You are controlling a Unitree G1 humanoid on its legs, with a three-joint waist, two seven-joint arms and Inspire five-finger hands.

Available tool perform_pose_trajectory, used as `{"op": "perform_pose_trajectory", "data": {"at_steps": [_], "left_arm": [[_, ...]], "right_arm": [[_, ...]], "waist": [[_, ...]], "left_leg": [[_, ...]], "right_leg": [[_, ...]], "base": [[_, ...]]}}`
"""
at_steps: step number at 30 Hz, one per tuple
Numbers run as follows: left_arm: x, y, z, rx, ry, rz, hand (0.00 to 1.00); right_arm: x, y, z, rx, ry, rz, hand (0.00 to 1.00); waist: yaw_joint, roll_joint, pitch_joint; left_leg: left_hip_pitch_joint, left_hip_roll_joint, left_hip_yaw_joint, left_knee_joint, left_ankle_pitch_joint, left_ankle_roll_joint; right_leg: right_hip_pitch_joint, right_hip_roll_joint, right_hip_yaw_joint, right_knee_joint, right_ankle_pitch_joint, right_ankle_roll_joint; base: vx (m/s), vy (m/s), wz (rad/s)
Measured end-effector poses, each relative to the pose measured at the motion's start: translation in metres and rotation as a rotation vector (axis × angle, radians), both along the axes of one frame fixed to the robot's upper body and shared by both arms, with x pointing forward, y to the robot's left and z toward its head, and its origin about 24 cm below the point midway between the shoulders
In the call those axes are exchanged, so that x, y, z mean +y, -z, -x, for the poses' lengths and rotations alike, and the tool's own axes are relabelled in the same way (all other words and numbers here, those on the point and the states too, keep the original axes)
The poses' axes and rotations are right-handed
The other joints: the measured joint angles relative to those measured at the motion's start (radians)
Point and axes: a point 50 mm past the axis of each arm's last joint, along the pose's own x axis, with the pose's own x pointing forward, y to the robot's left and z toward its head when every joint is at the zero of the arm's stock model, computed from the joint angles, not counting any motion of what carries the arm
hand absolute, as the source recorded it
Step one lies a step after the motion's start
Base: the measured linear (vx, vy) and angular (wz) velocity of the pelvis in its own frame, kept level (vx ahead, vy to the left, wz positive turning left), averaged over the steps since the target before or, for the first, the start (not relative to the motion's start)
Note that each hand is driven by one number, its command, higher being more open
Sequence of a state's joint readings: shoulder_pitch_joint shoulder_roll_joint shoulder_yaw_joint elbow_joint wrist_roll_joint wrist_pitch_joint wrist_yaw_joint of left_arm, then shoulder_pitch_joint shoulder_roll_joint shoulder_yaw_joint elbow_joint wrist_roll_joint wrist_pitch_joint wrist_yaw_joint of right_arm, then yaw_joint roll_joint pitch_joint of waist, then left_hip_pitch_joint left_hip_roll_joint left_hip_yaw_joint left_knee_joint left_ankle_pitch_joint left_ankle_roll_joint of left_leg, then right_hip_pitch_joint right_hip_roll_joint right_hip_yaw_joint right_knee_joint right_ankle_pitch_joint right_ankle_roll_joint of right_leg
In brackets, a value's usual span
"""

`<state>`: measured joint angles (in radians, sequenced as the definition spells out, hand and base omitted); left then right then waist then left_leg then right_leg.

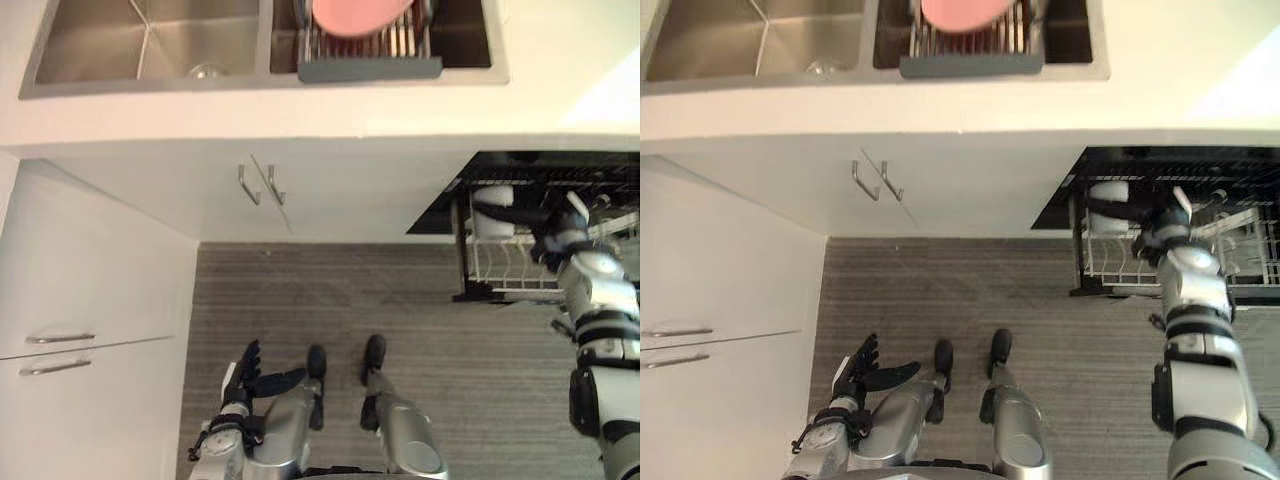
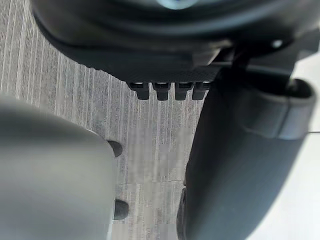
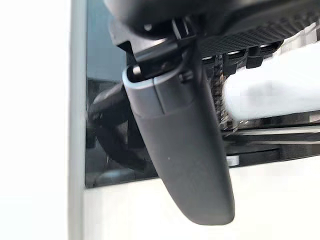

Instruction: Walk over to the sink, pick up the cup, carry it to the dishwasher, place the cup inside the dishwasher, then close the dishwasher door

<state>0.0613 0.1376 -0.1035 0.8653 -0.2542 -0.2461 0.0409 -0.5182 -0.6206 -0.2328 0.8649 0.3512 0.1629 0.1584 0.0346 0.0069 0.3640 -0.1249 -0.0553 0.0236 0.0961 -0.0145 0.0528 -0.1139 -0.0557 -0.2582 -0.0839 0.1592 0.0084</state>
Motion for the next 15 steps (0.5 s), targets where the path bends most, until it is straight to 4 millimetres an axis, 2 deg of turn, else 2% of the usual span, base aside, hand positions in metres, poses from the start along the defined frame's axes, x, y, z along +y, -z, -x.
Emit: {"op": "perform_pose_trajectory", "data": {"at_steps": [1, 4, 6, 10, 12, 15], "left_arm": [[0.002, 0.003, 0.004, 0.024, -0.010, 0.001, 1.00], [0.006, 0.012, 0.019, 0.094, -0.039, 0.002, 1.00], [0.010, 0.016, 0.027, 0.120, -0.066, -0.003, 1.00], [0.018, 0.018, 0.040, 0.136, -0.138, -0.004, 1.00], [0.024, 0.020, 0.053, 0.147, -0.200, -0.003, 1.00], [0.027, 0.022, 0.066, 0.158, -0.255, -0.004, 1.00]], "right_arm": [[0.001, 0.022, 0.012, 0.061, 0.007, -0.030, 1.00], [0.010, 0.062, 0.039, 0.159, 0.017, -0.086, 1.00], [0.022, 0.065, 0.043, 0.106, 0.009, -0.113, 1.00], [0.054, 0.047, 0.052, -0.176, -0.004, -0.208, 1.00], [0.076, 0.035, 0.062, -0.359, -0.023, -0.266, 1.00], [0.099, 0.030, 0.076, -0.498, -0.034, -0.324, 1.00]], "waist": [[-0.001, -0.008, -0.023], [-0.013, -0.012, -0.089], [-0.030, -0.013, -0.114], [-0.039, -0.013, -0.149], [-0.049, -0.014, -0.179], [-0.050, -0.016, -0.204]], "left_leg": [[0.021, 0.000, -0.006, -0.013, 0.002, 0.000], [0.055, 0.000, -0.026, -0.052, 0.013, -0.007], [0.070, 0.003, -0.038, -0.068, 0.017, -0.012], [0.090, 0.012, -0.042, -0.073, 0.016, -0.014], [0.110, 0.015, -0.039, -0.086, 0.014, -0.016], [0.143, 0.019, -0.015, -0.094, 0.002, -0.020]], "right_leg": [[0.017, 0.000, -0.007, 0.000, -0.012, 0.001], [0.040, 0.002, -0.026, -0.001, -0.027, -0.004], [0.050, 0.004, -0.038, -0.005, -0.035, -0.007], [0.068, 0.013, -0.035, -0.005, -0.042, -0.007], [0.080, 0.018, -0.029, -0.005, -0.040, -0.010], [0.102, 0.021, -0.006, -0.007, -0.045, -0.007]], "base": [[0.03, 0.021, 0.13], [0.04, 0.005, 0.17], [0.04, -0.004, 0.16], [0.05, -0.001, 0.03], [0.07, 0.017, -0.06], [0.03, 0.041, -0.21]]}}
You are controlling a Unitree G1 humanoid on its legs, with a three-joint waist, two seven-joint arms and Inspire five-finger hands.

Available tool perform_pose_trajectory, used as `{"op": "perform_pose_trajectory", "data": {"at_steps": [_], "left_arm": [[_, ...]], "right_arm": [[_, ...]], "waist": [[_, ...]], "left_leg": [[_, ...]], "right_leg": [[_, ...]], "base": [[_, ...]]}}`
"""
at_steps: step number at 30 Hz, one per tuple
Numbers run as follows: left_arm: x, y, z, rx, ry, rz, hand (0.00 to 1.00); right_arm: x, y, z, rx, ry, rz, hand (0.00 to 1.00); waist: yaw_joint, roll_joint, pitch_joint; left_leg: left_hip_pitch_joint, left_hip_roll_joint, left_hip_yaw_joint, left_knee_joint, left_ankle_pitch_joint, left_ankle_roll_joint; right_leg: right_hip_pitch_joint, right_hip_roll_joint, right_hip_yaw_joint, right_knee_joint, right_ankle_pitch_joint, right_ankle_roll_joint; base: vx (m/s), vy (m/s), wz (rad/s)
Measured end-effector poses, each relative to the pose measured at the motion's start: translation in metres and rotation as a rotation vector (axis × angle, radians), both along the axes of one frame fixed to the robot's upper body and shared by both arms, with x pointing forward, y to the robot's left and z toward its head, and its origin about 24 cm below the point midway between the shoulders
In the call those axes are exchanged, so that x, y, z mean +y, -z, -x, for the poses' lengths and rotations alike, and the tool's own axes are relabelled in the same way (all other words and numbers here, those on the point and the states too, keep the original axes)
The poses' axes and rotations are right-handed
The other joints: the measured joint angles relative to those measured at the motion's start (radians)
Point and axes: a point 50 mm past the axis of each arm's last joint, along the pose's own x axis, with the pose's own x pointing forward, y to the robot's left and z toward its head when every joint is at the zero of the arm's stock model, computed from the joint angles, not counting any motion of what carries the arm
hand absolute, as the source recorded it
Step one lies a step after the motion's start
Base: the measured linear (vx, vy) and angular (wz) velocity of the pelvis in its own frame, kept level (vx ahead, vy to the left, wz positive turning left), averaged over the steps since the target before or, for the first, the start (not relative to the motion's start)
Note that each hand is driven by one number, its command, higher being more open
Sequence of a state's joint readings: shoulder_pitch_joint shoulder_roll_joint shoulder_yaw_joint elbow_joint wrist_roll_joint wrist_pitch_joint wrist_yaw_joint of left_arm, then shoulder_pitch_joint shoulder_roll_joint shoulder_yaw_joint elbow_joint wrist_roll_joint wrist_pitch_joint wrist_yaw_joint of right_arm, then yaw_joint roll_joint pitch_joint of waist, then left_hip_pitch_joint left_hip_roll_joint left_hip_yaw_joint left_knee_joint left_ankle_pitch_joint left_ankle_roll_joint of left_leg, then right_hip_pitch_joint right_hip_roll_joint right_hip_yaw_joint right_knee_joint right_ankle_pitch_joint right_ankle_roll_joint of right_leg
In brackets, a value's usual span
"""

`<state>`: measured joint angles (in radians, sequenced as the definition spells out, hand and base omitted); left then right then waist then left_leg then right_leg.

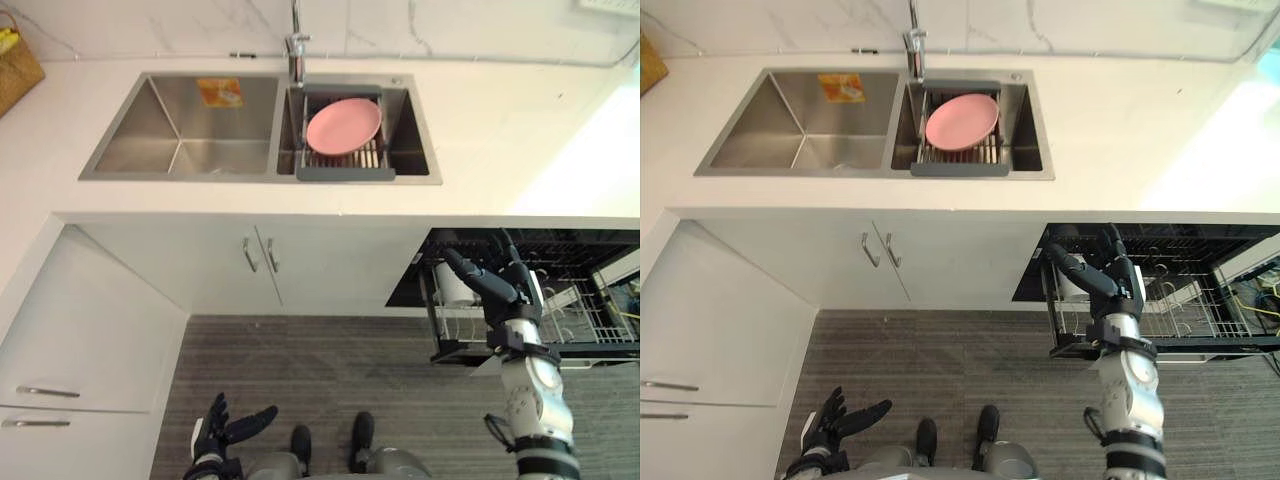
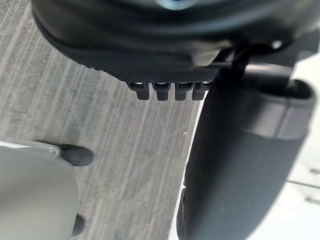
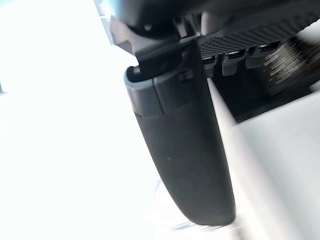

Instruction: Walk over to the sink, pick up the cup, carry it to the dishwasher, place the cup inside the dishwasher, then close the dishwasher door

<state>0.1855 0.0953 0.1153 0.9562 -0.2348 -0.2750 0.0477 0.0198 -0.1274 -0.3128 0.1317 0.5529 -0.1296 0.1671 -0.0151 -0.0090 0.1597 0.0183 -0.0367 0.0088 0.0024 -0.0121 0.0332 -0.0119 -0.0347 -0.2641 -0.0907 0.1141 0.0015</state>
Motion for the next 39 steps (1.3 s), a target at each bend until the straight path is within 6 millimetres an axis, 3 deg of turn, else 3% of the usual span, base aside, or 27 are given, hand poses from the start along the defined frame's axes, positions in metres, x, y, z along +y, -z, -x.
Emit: {"op": "perform_pose_trajectory", "data": {"at_steps": [3, 8, 12, 14, 17, 18, 20, 23, 24, 25, 26, 27, 28, 29, 30, 31, 32, 33, 34, 35, 36, 39], "left_arm": [[0.001, 0.002, 0.013, 0.012, -0.059, 0.003, 1.00], [0.000, 0.004, 0.025, 0.020, -0.135, 0.014, 1.00], [0.001, 0.005, 0.033, 0.027, -0.193, 0.025, 1.00], [0.000, 0.005, 0.035, 0.021, -0.235, 0.032, 1.00], [0.002, 0.004, 0.035, 0.016, -0.231, 0.027, 1.00], [0.002, 0.005, 0.037, 0.025, -0.229, 0.026, 1.00], [0.003, 0.006, 0.044, 0.047, -0.233, 0.022, 1.00], [0.002, 0.009, 0.058, 0.085, -0.251, 0.024, 1.00], [-0.002, 0.010, 0.069, 0.110, -0.270, 0.033, 1.00], [-0.008, 0.012, 0.076, 0.129, -0.305, 0.052, 1.00], [-0.009, 0.012, 0.077, 0.136, -0.310, 0.054, 1.00], [-0.004, 0.012, 0.077, 0.140, -0.306, 0.041, 1.00], [-0.002, 0.013, 0.075, 0.148, -0.294, 0.039, 1.00], [-0.002, 0.013, 0.073, 0.154, -0.285, 0.041, 1.00], [0.000, 0.013, 0.063, 0.137, -0.256, 0.038, 1.00], [0.002, 0.012, 0.054, 0.121, -0.223, 0.030, 1.00], [0.004, 0.011, 0.052, 0.118, -0.213, 0.027, 1.00], [0.006, 0.011, 0.049, 0.121, -0.192, 0.019, 1.00], [0.007, 0.010, 0.048, 0.127, -0.159, 0.012, 1.00], [0.007, 0.010, 0.047, 0.128, -0.149, 0.010, 1.00], [0.007, 0.010, 0.044, 0.124, -0.141, 0.011, 1.00], [0.005, 0.009, 0.032, 0.103, -0.100, 0.003, 1.00]], "right_arm": [[0.017, -0.002, 0.009, -0.069, -0.002, -0.037, 1.00], [0.023, -0.015, 0.017, -0.159, 0.021, -0.039, 1.00], [0.020, -0.037, 0.029, -0.261, 0.064, -0.003, 1.00], [0.019, -0.049, 0.031, -0.316, 0.090, 0.005, 1.00], [0.009, -0.060, 0.033, -0.365, 0.169, 0.030, 1.00], [0.006, -0.066, 0.029, -0.389, 0.191, 0.036, 1.00], [0.004, -0.074, 0.022, -0.423, 0.211, 0.031, 1.00], [0.005, -0.080, 0.017, -0.445, 0.226, 0.021, 1.00], [0.006, -0.083, 0.015, -0.451, 0.212, 0.032, 1.00], [0.002, -0.086, 0.015, -0.459, 0.209, 0.058, 1.00], [0.001, -0.088, 0.015, -0.462, 0.210, 0.062, 1.00], [0.001, -0.088, 0.015, -0.467, 0.212, 0.061, 1.00], [0.001, -0.091, 0.014, -0.478, 0.207, 0.065, 1.00], [0.001, -0.091, 0.014, -0.482, 0.207, 0.067, 1.00], [0.001, -0.092, 0.014, -0.485, 0.212, 0.066, 1.00], [0.000, -0.091, 0.014, -0.479, 0.220, 0.062, 1.00], [0.001, -0.091, 0.014, -0.476, 0.223, 0.058, 1.00], [0.001, -0.090, 0.013, -0.469, 0.227, 0.051, 1.00], [0.001, -0.089, 0.013, -0.457, 0.234, 0.042, 1.00], [0.001, -0.089, 0.013, -0.452, 0.239, 0.041, 1.00], [0.000, -0.089, 0.013, -0.449, 0.250, 0.043, 1.00], [-0.001, -0.090, 0.012, -0.445, 0.269, 0.039, 1.00]], "waist": [[0.001, -0.001, -0.023], [0.003, 0.001, -0.034], [0.021, 0.001, -0.048], [0.022, 0.003, -0.047], [0.026, -0.001, -0.035], [0.026, -0.006, -0.027], [0.027, -0.007, -0.023], [0.031, -0.007, -0.022], [0.039, 0.002, -0.024], [0.049, 0.030, -0.026], [0.056, 0.030, -0.016], [0.052, 0.011, -0.013], [0.055, -0.003, -0.023], [0.055, 0.002, -0.027], [0.052, -0.002, -0.028], [0.050, -0.008, -0.021], [0.051, -0.014, -0.019], [0.048, -0.026, -0.017], [0.035, -0.027, -0.015], [0.028, -0.026, -0.015], [0.024, -0.025, -0.015], [0.023, -0.016, -0.005]], "left_leg": [[0.012, 0.002, 0.026, -0.001, -0.009, -0.002], [0.026, 0.007, 0.029, -0.001, -0.013, -0.005], [0.024, 0.016, 0.007, 0.009, -0.025, -0.012], [-0.010, 0.032, 0.026, 0.096, -0.071, -0.012], [-0.100, 0.063, 0.138, 0.320, -0.134, -0.036], [-0.131, 0.077, 0.166, 0.366, -0.161, -0.017], [-0.173, 0.102, 0.164, 0.388, -0.163, -0.020], [-0.209, 0.112, 0.061, 0.362, -0.144, -0.051], [-0.193, 0.129, 0.018, 0.321, -0.146, -0.067], [-0.175, 0.170, 0.044, 0.295, -0.133, -0.119], [-0.175, 0.169, 0.070, 0.314, -0.131, -0.118], [-0.183, 0.144, 0.105, 0.364, -0.140, -0.102], [-0.192, 0.120, 0.139, 0.412, -0.183, -0.044], [-0.193, 0.112, 0.147, 0.423, -0.197, -0.029], [-0.185, 0.091, 0.157, 0.421, -0.211, -0.008], [-0.159, 0.071, 0.167, 0.405, -0.218, 0.004], [-0.140, 0.060, 0.176, 0.388, -0.221, 0.007], [-0.099, 0.035, 0.183, 0.351, -0.221, 0.015], [-0.049, 0.025, 0.176, 0.311, -0.214, 0.028], [-0.027, 0.026, 0.174, 0.292, -0.213, 0.029], [0.004, 0.037, 0.171, 0.270, -0.205, 0.017], [0.072, 0.086, 0.154, 0.232, -0.204, 0.008]], "right_leg": [[0.003, 0.002, 0.019, 0.000, -0.005, 0.004], [0.018, 0.007, 0.018, 0.000, -0.011, 0.001], [0.033, 0.014, -0.011, 0.006, -0.027, -0.012], [0.046, 0.011, -0.042, 0.022, -0.046, -0.016], [0.057, -0.023, -0.099, 0.115, -0.109, -0.021], [0.059, -0.044, -0.113, 0.144, -0.134, -0.018], [0.065, -0.076, -0.116, 0.161, -0.152, 0.004], [0.067, -0.126, -0.076, 0.160, -0.157, 0.031], [0.062, -0.130, -0.038, 0.147, -0.160, 0.036], [0.070, -0.118, -0.009, 0.133, -0.156, 0.048], [0.055, -0.131, 0.012, 0.189, -0.155, 0.062], [0.036, -0.174, 0.028, 0.280, -0.192, 0.088], [0.037, -0.214, 0.047, 0.289, -0.216, 0.147], [0.030, -0.226, 0.054, 0.312, -0.226, 0.140], [-0.018, -0.253, 0.068, 0.469, -0.263, 0.133], [-0.078, -0.280, 0.072, 0.680, -0.279, 0.095], [-0.112, -0.298, 0.071, 0.784, -0.269, 0.041], [-0.156, -0.321, 0.090, 0.893, -0.216, -0.035], [-0.179, -0.317, 0.126, 0.952, -0.185, -0.013], [-0.184, -0.304, 0.122, 0.962, -0.205, 0.003], [-0.192, -0.271, 0.086, 0.946, -0.262, 0.013], [-0.222, -0.183, -0.061, 0.784, -0.340, -0.002]], "base": [[0.00, 0.043, -0.25], [0.00, 0.008, -0.02], [0.03, -0.019, 0.20], [0.04, -0.019, 0.50], [-0.01, 0.064, 0.64], [-0.07, 0.142, 0.53], [-0.05, 0.241, 0.25], [0.04, 0.294, -0.16], [0.14, 0.428, -0.87], [0.19, 0.420, -0.90], [0.19, 0.267, -0.68], [0.23, 0.301, -0.51], [0.21, 0.297, -0.41], [0.25, 0.344, -0.29], [0.23, 0.236, -0.12], [0.24, 0.213, -0.14], [0.24, 0.143, -0.17], [0.25, 0.099, -0.06], [0.32, 0.070, 0.02], [0.29, 0.019, 0.12], [0.24, -0.022, 0.07], [0.37, -0.149, 0.05]]}}
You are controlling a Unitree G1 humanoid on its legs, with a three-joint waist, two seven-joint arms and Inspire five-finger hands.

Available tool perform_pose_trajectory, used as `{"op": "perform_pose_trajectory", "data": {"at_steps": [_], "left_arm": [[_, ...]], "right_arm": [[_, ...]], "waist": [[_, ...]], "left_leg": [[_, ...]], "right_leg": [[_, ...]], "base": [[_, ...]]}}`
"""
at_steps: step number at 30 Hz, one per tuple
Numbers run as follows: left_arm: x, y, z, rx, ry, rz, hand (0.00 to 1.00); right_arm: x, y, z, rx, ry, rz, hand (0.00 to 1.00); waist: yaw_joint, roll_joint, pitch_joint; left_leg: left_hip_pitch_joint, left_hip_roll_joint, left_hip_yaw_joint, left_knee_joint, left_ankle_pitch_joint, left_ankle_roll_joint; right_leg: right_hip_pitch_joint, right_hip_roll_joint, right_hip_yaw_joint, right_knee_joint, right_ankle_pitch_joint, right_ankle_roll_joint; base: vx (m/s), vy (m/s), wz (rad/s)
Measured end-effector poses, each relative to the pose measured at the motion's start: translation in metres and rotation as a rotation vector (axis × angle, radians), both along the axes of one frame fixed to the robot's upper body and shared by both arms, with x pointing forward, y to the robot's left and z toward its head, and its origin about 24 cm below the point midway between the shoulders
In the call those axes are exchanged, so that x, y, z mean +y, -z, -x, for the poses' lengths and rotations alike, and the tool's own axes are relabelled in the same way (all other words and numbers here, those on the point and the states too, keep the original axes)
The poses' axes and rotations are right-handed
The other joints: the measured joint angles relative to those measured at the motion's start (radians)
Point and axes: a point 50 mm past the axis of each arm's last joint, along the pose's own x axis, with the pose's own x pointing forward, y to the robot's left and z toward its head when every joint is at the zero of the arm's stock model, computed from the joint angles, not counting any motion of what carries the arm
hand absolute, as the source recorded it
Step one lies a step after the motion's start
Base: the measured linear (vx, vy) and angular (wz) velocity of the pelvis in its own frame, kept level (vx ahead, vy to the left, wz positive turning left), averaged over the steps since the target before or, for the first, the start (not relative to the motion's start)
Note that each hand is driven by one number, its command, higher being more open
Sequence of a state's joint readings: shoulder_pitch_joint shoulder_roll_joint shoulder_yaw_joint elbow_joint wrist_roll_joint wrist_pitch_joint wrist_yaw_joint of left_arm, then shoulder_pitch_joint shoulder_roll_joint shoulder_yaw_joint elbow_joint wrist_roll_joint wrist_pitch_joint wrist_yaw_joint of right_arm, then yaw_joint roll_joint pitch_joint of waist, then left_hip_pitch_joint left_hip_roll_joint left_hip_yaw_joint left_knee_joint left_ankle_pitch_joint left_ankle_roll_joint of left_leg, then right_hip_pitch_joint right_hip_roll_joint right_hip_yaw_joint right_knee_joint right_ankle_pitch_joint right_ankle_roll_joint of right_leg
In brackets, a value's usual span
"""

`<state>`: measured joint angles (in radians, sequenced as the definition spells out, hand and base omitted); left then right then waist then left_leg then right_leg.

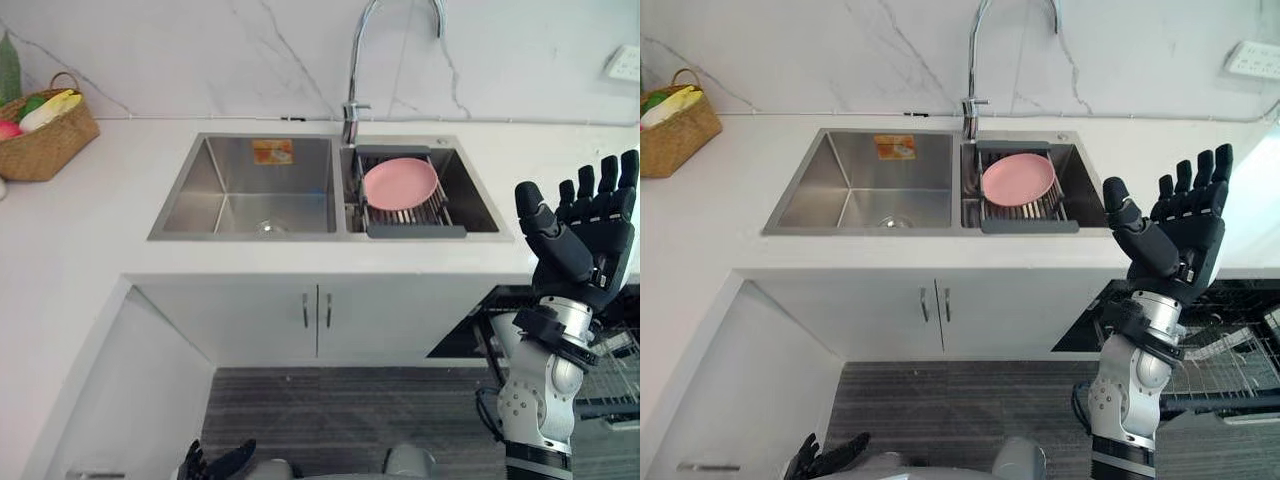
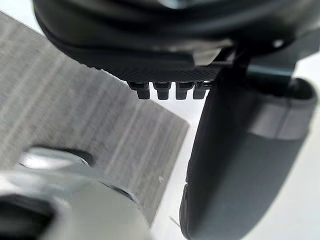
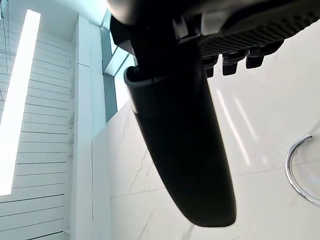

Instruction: Walk over to the sink, pick up the cup, carry it to the dishwasher, place the cup inside the dishwasher, then close the dishwasher door

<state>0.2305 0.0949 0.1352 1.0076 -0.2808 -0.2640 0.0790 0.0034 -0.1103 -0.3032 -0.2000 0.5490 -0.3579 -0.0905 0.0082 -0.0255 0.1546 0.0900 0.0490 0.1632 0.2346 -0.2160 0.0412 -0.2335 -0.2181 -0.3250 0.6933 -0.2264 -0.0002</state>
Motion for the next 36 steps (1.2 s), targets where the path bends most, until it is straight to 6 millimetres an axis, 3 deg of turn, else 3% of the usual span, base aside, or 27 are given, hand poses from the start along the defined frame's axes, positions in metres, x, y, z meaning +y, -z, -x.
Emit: {"op": "perform_pose_trajectory", "data": {"at_steps": [2, 3, 4, 6, 9, 10, 14, 17, 19, 20, 22, 23, 24, 30, 36], "left_arm": [[0.000, -0.001, -0.005, -0.009, 0.020, -0.004, 1.00], [0.005, -0.003, -0.005, -0.014, 0.024, -0.017, 1.00], [0.005, -0.003, -0.004, -0.014, 0.024, -0.019, 1.00], [-0.004, -0.002, -0.006, -0.020, 0.037, 0.000, 1.00], [-0.008, -0.004, -0.017, -0.055, 0.043, 0.010, 1.00], [-0.011, -0.005, -0.024, -0.075, 0.045, 0.014, 1.00], [-0.020, -0.005, -0.032, -0.083, 0.028, 0.025, 1.00], [-0.020, -0.001, -0.015, -0.033, 0.007, 0.018, 1.00], [-0.016, -0.001, -0.017, -0.041, -0.012, -0.005, 1.00], [-0.012, -0.003, -0.019, -0.048, 0.003, -0.031, 1.00], [-0.011, -0.005, -0.022, -0.063, 0.043, -0.072, 1.00], [-0.012, -0.007, -0.024, -0.069, 0.087, -0.106, 1.00], [-0.012, -0.006, -0.018, -0.053, 0.127, -0.128, 1.00], [-0.009, -0.004, -0.009, -0.001, 0.158, -0.132, 1.00], [-0.001, -0.005, -0.010, 0.003, 0.184, -0.147, 1.00]], "right_arm": [[-0.001, 0.000, -0.001, 0.000, -0.003, 0.002, 1.00], [-0.001, -0.001, -0.001, -0.006, -0.007, 0.000, 1.00], [-0.002, -0.002, -0.001, -0.012, -0.010, 0.008, 1.00], [-0.002, 0.001, -0.004, 0.009, -0.019, 0.009, 1.00], [0.000, 0.001, 0.002, -0.006, -0.004, -0.020, 1.00], [0.001, -0.004, 0.008, -0.036, 0.002, -0.026, 1.00], [0.010, -0.024, 0.018, -0.131, -0.027, -0.002, 1.00], [0.012, -0.026, 0.017, -0.131, -0.058, 0.009, 1.00], [0.009, -0.026, 0.016, -0.116, -0.053, 0.020, 1.00], [0.008, -0.023, 0.014, -0.090, -0.057, 0.026, 1.00], [0.004, -0.017, 0.010, -0.048, -0.056, 0.033, 1.00], [0.000, -0.011, 0.008, -0.008, -0.049, 0.029, 1.00], [0.002, -0.001, 0.003, 0.047, -0.064, 0.017, 1.00], [0.003, 0.000, 0.001, 0.128, -0.009, 0.145, 1.00], [-0.007, -0.009, -0.010, 0.279, 0.007, 0.490, 1.00]], "waist": [[-0.002, 0.002, 0.009], [-0.003, -0.010, 0.003], [-0.007, -0.011, 0.002], [0.003, 0.037, -0.004], [-0.008, 0.047, 0.002], [-0.005, 0.045, 0.004], [0.003, 0.050, -0.001], [-0.004, 0.059, -0.058], [-0.008, 0.048, -0.068], [-0.005, 0.041, -0.067], [0.004, 0.037, -0.064], [0.005, 0.042, -0.062], [0.031, 0.042, -0.061], [0.031, 0.034, -0.062], [0.009, 0.013, -0.064]], "left_leg": [[0.033, 0.027, -0.007, 0.017, -0.009, -0.017], [0.047, 0.035, -0.010, 0.054, -0.041, -0.063], [0.060, 0.044, -0.016, 0.094, -0.091, -0.092], [0.052, 0.117, -0.016, 0.124, -0.122, -0.093], [0.060, 0.170, -0.022, 0.098, -0.142, -0.126], [0.059, 0.178, -0.035, 0.087, -0.156, -0.156], [0.061, 0.184, -0.080, 0.084, -0.159, -0.152], [0.076, 0.208, -0.109, 0.017, -0.112, -0.169], [-0.024, 0.211, -0.133, 0.171, -0.093, -0.112], [-0.090, 0.210, -0.123, 0.269, -0.071, -0.078], [-0.130, 0.154, -0.091, 0.201, -0.078, -0.093], [-0.143, 0.104, -0.078, 0.100, -0.046, -0.088], [-0.122, 0.080, -0.107, 0.057, 0.024, -0.103], [-0.066, 0.040, -0.115, -0.132, 0.111, -0.102], [-0.032, 0.033, -0.070, -0.164, 0.111, -0.100]], "right_leg": [[-0.005, 0.031, -0.006, -0.177, 0.030, -0.004], [0.009, 0.040, 0.030, -0.347, 0.180, -0.020], [0.020, 0.047, 0.079, -0.396, 0.295, 0.031], [0.040, 0.125, 0.096, -0.406, 0.294, 0.017], [0.039, 0.185, 0.177, -0.407, 0.288, 0.025], [0.042, 0.194, 0.205, -0.409, 0.270, 0.046], [0.074, 0.193, 0.191, -0.431, 0.259, 0.046], [0.082, 0.209, 0.166, -0.430, 0.222, 0.042], [0.116, 0.201, 0.109, -0.468, 0.206, 0.034], [0.151, 0.188, 0.076, -0.508, 0.217, 0.015], [0.186, 0.156, 0.030, -0.547, 0.220, 0.011], [0.204, 0.143, 0.005, -0.566, 0.224, 0.018], [0.215, 0.150, 0.017, -0.579, 0.227, 0.022], [0.226, 0.139, 0.023, -0.651, 0.266, 0.038], [0.241, 0.143, 0.070, -0.705, 0.294, 0.048]], "base": [[0.31, -0.200, 0.14], [0.33, -0.237, 0.19], [0.28, -0.216, 0.07], [0.24, -0.206, -0.25], [0.11, -0.085, 0.03], [0.01, -0.006, 0.24], [-0.04, -0.029, 0.31], [0.05, -0.102, 0.45], [0.10, -0.146, 0.85], [0.06, -0.143, 0.94], [0.03, -0.063, 0.90], [0.01, -0.005, 0.35], [0.03, -0.017, 0.19], [0.08, -0.005, 0.06], [0.06, 0.027, -0.20]]}}
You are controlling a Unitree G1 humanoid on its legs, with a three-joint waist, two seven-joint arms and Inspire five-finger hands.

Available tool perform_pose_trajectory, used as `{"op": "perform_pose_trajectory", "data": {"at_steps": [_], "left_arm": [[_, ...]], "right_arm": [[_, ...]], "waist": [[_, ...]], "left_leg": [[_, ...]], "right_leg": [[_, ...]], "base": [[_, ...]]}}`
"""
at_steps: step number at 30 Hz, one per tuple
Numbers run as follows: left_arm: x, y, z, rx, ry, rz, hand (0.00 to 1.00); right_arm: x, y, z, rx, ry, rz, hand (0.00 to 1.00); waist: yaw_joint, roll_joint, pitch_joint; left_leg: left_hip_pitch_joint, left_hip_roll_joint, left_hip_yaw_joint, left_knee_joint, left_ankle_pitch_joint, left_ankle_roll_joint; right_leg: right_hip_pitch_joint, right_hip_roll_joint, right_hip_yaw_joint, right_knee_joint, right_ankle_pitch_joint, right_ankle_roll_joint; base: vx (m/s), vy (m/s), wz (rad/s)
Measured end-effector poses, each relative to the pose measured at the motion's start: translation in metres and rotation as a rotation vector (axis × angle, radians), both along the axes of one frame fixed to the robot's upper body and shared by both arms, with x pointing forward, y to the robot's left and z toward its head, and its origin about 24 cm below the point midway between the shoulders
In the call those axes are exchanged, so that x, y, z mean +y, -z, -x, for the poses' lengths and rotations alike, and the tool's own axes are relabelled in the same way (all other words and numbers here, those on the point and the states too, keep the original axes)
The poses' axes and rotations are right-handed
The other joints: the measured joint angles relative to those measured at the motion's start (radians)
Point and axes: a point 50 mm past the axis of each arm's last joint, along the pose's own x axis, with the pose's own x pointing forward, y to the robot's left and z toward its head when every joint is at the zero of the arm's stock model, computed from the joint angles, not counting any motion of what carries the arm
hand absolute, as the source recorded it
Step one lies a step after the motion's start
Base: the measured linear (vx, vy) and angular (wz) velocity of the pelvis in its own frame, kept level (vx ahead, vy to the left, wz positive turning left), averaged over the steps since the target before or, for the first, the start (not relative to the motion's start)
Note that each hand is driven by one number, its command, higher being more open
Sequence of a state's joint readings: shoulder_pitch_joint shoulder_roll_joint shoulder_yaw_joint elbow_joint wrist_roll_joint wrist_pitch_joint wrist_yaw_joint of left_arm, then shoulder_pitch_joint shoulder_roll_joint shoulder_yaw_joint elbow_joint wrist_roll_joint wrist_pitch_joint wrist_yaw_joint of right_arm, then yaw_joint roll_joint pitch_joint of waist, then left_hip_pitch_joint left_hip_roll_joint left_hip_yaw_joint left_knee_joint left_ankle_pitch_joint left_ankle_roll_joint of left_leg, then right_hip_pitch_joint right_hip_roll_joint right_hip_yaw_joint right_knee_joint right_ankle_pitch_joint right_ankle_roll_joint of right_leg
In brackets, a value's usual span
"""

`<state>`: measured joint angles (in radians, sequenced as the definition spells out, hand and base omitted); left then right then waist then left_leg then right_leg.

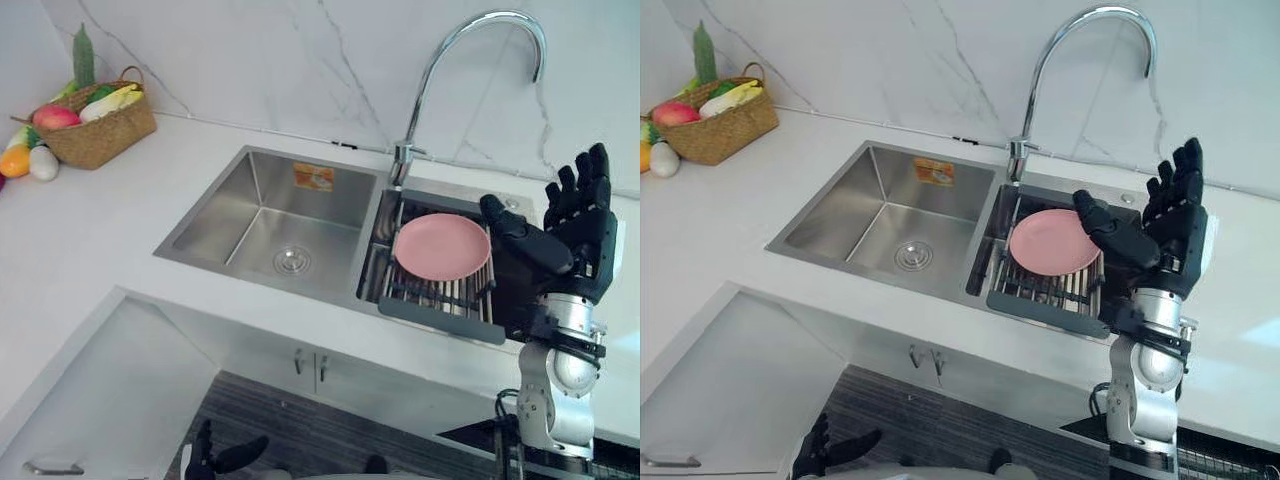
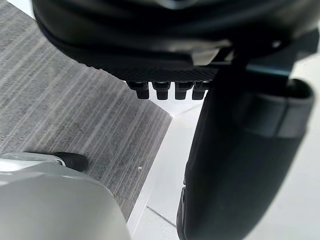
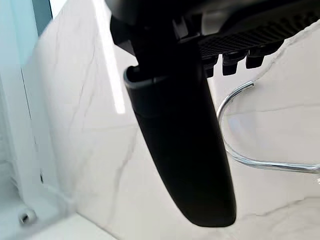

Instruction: Walk over to the sink, pick up the cup, carry it to the dishwasher, place the cup inside the dishwasher, then close the dishwasher door

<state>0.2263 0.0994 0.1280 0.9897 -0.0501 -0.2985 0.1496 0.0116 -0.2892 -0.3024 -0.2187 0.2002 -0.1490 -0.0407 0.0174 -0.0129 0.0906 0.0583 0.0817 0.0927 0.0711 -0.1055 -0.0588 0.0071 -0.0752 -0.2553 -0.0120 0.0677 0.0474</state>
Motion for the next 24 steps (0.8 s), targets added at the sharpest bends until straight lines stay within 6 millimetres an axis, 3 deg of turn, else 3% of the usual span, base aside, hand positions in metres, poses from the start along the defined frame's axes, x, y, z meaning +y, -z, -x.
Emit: {"op": "perform_pose_trajectory", "data": {"at_steps": [6, 11, 24], "left_arm": [[0.008, -0.003, -0.007, -0.010, 0.026, -0.020, 1.00], [0.010, -0.002, -0.005, 0.007, 0.035, -0.015, 1.00], [0.013, 0.000, -0.002, 0.053, 0.071, -0.015, 1.00]], "right_arm": [[-0.010, -0.013, -0.013, 0.168, -0.035, 0.349, 1.00], [-0.015, -0.027, -0.016, 0.253, -0.045, 0.604, 1.00], [-0.012, -0.019, -0.022, 0.431, -0.010, 0.998, 1.00]], "waist": [[-0.021, -0.032, 0.002], [-0.038, -0.041, -0.002], [-0.058, -0.052, -0.010]], "left_leg": [[0.006, -0.003, 0.042, 0.008, -0.009, 0.009], [0.000, 0.000, 0.056, 0.023, -0.020, 0.012], [-0.019, -0.002, 0.057, 0.027, -0.020, 0.012]], "right_leg": [[-0.002, 0.002, 0.045, -0.027, 0.028, 0.003], [-0.006, 0.000, 0.065, -0.027, 0.032, 0.005], [-0.039, 0.002, 0.116, -0.003, 0.033, 0.007]], "base": [[-0.03, 0.024, -0.21], [-0.05, 0.005, -0.11], [0.00, 0.003, 0.00]]}}
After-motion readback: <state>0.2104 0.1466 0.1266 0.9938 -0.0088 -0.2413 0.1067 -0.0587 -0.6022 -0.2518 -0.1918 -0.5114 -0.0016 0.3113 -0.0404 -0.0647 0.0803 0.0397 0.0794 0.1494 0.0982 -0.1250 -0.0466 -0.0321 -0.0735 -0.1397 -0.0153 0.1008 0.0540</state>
